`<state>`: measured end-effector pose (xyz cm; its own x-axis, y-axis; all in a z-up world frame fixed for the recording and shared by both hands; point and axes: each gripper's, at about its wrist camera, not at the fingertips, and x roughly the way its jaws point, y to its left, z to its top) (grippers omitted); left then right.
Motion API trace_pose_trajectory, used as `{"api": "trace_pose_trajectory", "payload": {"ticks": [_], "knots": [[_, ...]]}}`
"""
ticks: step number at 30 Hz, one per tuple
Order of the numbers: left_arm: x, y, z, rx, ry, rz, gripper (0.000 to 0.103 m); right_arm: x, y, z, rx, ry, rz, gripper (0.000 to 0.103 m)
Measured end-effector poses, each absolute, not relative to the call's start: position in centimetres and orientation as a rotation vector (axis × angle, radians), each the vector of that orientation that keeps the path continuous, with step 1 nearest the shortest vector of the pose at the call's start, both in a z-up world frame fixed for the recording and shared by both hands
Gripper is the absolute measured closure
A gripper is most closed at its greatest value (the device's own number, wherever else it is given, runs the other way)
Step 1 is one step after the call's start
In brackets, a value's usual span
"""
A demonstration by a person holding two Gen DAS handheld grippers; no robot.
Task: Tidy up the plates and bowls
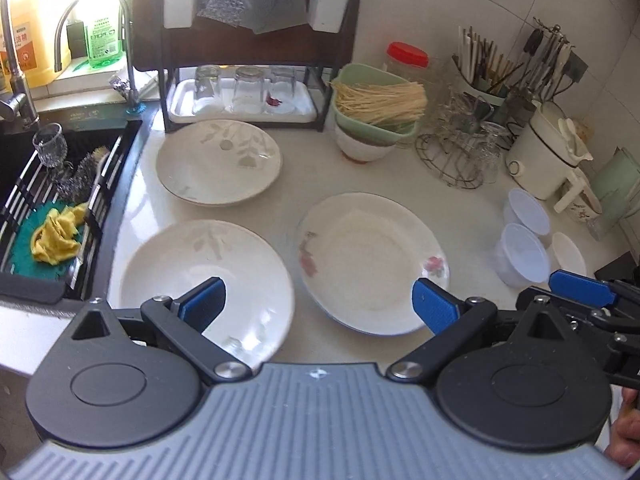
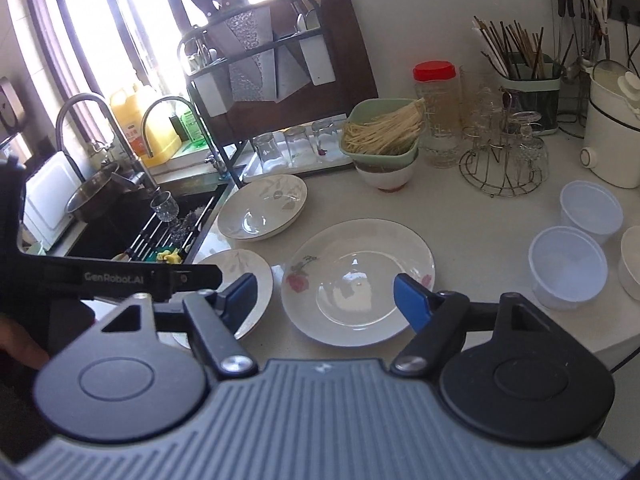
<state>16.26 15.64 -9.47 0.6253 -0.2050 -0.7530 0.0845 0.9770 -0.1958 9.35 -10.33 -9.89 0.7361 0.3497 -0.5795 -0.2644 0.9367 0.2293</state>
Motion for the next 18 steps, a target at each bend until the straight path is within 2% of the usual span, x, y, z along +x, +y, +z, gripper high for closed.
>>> {"api": "trace_pose_trajectory", "payload": {"ticks": [18], "knots": [[21.7, 27.0, -15.2, -0.125, 0.917, -0.144, 0.003, 15.9, -0.4, -15.8, 0.292, 0.831, 0.401, 0.026]]}}
